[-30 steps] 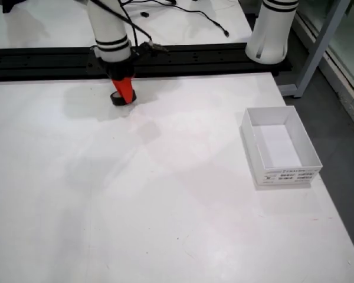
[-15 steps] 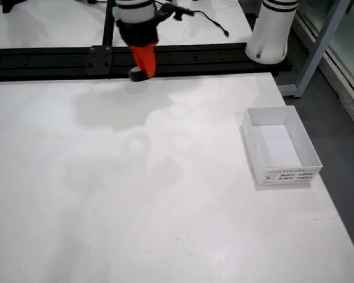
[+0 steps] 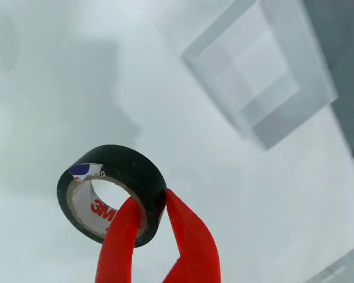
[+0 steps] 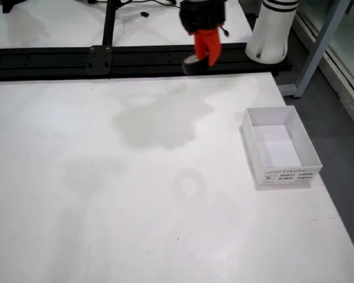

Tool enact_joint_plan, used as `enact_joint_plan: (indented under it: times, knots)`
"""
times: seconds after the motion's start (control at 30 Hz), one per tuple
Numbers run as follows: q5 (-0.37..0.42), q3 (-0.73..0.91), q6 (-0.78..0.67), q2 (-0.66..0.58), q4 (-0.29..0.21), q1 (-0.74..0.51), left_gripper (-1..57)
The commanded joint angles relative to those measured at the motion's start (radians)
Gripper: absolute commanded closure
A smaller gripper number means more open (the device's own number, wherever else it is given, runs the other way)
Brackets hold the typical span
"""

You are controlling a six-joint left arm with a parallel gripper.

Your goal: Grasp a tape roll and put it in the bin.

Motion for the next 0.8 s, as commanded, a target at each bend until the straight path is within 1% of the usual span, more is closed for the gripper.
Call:
enact_joint_plan:
  times: [0.03, 0.2, 0.4, 0.6, 0.8]
  knots:
    - [0.015, 0.098, 0.152, -0.096, 0.060, 0.324, 57.2]
    - [0.002, 0.098, 0.255, -0.060, 0.069, 0.388, 57.2]
    - [-0.074, 0.098, 0.339, 0.023, 0.068, 0.424, 57.2]
    - [-0.159, 0.098, 0.359, 0.105, 0.066, 0.440, 57.3]
    - [-0.220, 0.098, 0.360, 0.163, 0.083, 0.462, 57.3]
